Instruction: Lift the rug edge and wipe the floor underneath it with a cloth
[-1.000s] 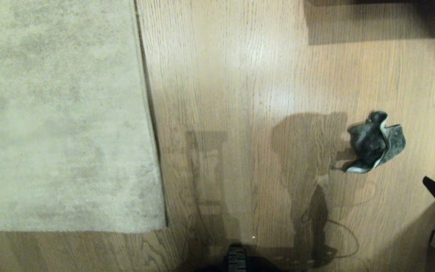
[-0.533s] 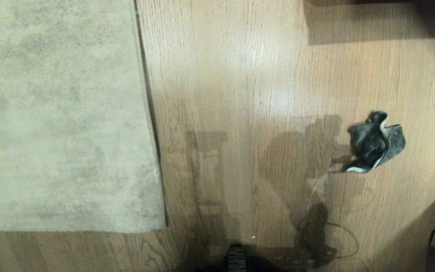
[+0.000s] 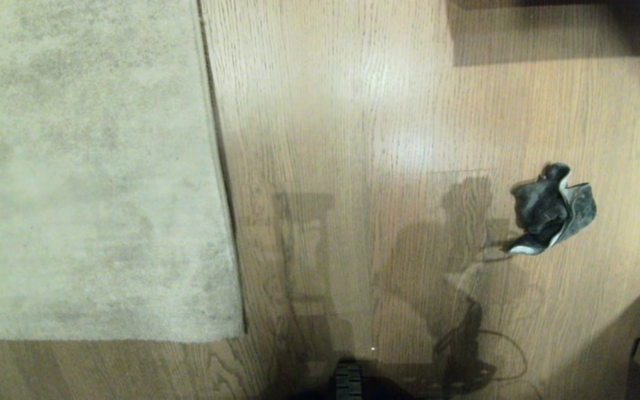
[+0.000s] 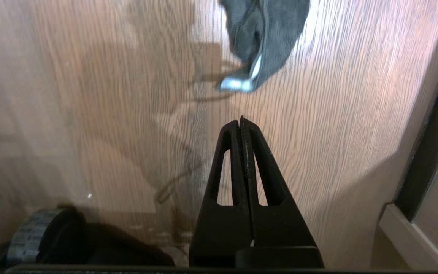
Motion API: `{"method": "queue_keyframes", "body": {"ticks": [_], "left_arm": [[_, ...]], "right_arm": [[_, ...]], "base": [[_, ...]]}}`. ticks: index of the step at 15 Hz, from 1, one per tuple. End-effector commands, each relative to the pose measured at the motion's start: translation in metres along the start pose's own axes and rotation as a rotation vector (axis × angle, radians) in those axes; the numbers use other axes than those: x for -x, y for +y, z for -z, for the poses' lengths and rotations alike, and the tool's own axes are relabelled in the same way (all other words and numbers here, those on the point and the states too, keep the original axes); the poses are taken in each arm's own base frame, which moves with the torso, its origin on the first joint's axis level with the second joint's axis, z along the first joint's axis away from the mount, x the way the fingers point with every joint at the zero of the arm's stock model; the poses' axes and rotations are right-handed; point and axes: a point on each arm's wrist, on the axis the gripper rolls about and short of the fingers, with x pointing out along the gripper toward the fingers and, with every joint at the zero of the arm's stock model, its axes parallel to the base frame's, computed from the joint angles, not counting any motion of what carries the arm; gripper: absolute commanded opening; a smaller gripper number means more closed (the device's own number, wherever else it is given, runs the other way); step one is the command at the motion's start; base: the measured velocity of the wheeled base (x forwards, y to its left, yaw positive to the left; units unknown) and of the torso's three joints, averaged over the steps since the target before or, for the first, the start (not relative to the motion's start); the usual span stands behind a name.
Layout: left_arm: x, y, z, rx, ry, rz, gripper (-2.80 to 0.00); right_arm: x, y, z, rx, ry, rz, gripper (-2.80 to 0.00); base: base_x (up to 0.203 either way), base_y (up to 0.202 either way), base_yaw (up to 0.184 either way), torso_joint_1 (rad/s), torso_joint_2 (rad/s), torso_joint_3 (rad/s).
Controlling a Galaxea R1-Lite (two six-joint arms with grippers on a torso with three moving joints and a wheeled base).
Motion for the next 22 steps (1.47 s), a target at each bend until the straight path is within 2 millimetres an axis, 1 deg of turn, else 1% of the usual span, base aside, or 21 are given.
{"method": "queue_keyframes", "body": {"ticks": [1, 5, 8, 11, 13, 16, 18, 22], "left_arm": [[0.000, 0.000, 0.000, 0.000, 0.000, 0.000, -2.80], [0.000, 0.000, 0.000, 0.000, 0.000, 0.000, -2.80], [0.000, 0.000, 0.000, 0.000, 0.000, 0.000, -2.80], [0.000, 0.000, 0.000, 0.000, 0.000, 0.000, -2.80], [0.000, 0.000, 0.000, 0.000, 0.000, 0.000, -2.80], [0.000, 0.000, 0.000, 0.000, 0.000, 0.000, -2.80], [0.000, 0.000, 0.000, 0.000, 0.000, 0.000, -2.80], [0.000, 0.000, 0.000, 0.000, 0.000, 0.000, -2.80]], "right_arm": [[0.015, 0.001, 0.006, 0.004, -0.053, -0.004, -2.80], [0.038, 0.003, 0.020, 0.004, -0.074, -0.010, -2.80], [0.053, 0.004, 0.035, 0.005, -0.095, -0.044, -2.80], [0.066, 0.005, 0.056, 0.010, -0.102, -0.056, -2.80], [0.066, 0.005, 0.064, 0.016, -0.070, -0.058, -2.80], [0.066, 0.005, 0.065, -0.010, -0.054, -0.046, -2.80], [0.064, 0.004, 0.072, -0.018, -0.033, 0.009, -2.80], [0.064, 0.004, 0.072, -0.027, -0.036, 0.033, -2.80]], "base": [[0.000, 0.000, 0.000, 0.000, 0.00, 0.000], [0.000, 0.000, 0.000, 0.000, 0.00, 0.000], [0.000, 0.000, 0.000, 0.000, 0.00, 0.000], [0.000, 0.000, 0.000, 0.000, 0.00, 0.000], [0.000, 0.000, 0.000, 0.000, 0.00, 0.000], [0.000, 0.000, 0.000, 0.000, 0.00, 0.000], [0.000, 0.000, 0.000, 0.000, 0.00, 0.000], [0.000, 0.000, 0.000, 0.000, 0.00, 0.000]]}}
